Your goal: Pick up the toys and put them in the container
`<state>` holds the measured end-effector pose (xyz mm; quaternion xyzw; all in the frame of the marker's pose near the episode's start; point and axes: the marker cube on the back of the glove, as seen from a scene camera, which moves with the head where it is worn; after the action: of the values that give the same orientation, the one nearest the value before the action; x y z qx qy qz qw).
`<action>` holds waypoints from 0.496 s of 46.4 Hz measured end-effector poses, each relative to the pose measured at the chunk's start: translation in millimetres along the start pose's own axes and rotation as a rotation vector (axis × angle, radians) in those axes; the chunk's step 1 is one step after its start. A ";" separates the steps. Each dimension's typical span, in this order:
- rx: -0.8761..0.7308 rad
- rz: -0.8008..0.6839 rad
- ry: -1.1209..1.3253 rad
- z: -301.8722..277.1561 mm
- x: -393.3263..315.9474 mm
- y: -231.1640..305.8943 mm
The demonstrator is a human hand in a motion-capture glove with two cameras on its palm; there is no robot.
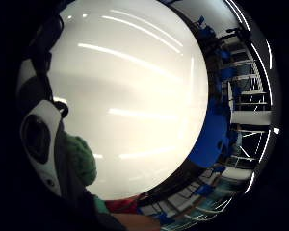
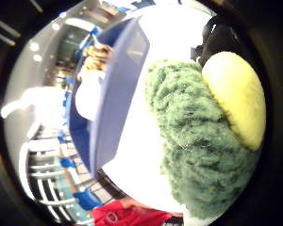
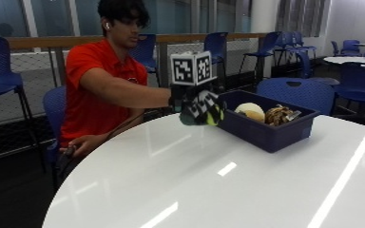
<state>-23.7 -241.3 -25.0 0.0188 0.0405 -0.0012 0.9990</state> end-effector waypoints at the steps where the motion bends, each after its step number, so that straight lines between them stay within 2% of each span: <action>1: 0.013 -0.004 0.001 -10.0 -2.0 -2.2; 11: 0.121 -0.082 -0.035 -89.1 -76.8 -27.1; 23: 0.212 -0.238 -0.086 -122.9 -186.5 -34.7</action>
<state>-219.7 -271.2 -133.6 0.1193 -0.0006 -0.1245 0.9850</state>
